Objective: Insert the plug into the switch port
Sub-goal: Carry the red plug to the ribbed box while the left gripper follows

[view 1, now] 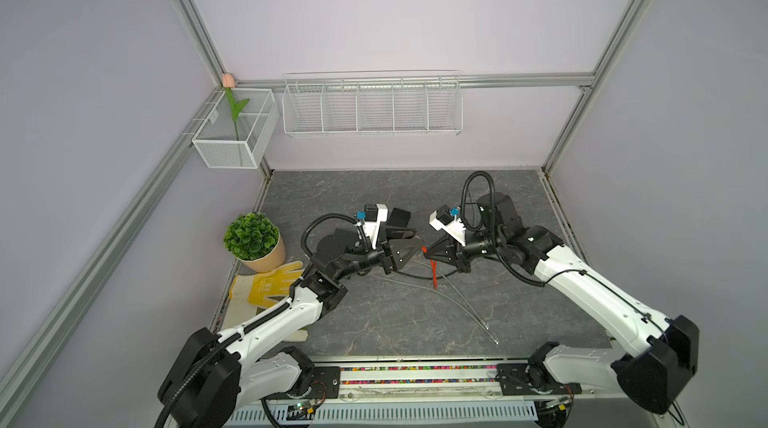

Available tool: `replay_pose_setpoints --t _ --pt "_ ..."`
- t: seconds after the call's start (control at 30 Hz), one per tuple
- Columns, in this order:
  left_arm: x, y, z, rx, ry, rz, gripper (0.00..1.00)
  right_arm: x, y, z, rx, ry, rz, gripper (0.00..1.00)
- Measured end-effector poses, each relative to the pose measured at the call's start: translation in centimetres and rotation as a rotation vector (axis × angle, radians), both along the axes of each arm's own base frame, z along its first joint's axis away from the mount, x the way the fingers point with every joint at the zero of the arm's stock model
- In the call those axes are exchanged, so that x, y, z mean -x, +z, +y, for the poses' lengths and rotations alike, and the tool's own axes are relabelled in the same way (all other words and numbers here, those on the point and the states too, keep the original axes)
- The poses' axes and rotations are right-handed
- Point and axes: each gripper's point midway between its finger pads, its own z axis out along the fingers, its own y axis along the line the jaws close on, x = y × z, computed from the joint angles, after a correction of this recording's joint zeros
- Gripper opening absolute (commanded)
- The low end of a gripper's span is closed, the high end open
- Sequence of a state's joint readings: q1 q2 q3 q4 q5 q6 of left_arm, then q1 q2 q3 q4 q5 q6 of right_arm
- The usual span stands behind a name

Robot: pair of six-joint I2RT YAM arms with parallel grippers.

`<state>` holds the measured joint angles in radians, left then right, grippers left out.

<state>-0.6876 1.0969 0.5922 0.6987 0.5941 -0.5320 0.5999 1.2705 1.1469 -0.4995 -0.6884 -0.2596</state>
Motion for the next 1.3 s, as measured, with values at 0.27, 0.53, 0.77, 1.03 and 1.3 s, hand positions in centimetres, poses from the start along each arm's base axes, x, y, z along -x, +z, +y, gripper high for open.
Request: replay_pose_setpoints --t 0.27,0.53,0.77,1.03,1.3 --pt "1.2 5.3 6.6 0.047 0.294 -0.107 0.63 -7.6 10.8 -5.0 0.223 -0.467 -0.394 0.07" --pt "-0.3 3.8 10.1 -0.021 0.515 -0.052 0.64 -7.2 20.0 -6.0 0.394 -0.686 -0.828 0.06" --pt "-2.4 -0.9 10.5 -0.152 0.606 0.039 0.63 -13.4 3.1 -2.0 0.806 -0.496 -0.695 0.07" --pt "-8.9 -9.4 11.6 -0.374 0.77 0.237 0.62 -17.4 -8.3 -2.4 0.898 -0.343 -0.446 0.07" --pt "-14.0 -13.7 12.0 -0.461 0.817 0.379 0.61 -20.0 -16.1 1.4 0.899 -0.211 -0.341 0.07"
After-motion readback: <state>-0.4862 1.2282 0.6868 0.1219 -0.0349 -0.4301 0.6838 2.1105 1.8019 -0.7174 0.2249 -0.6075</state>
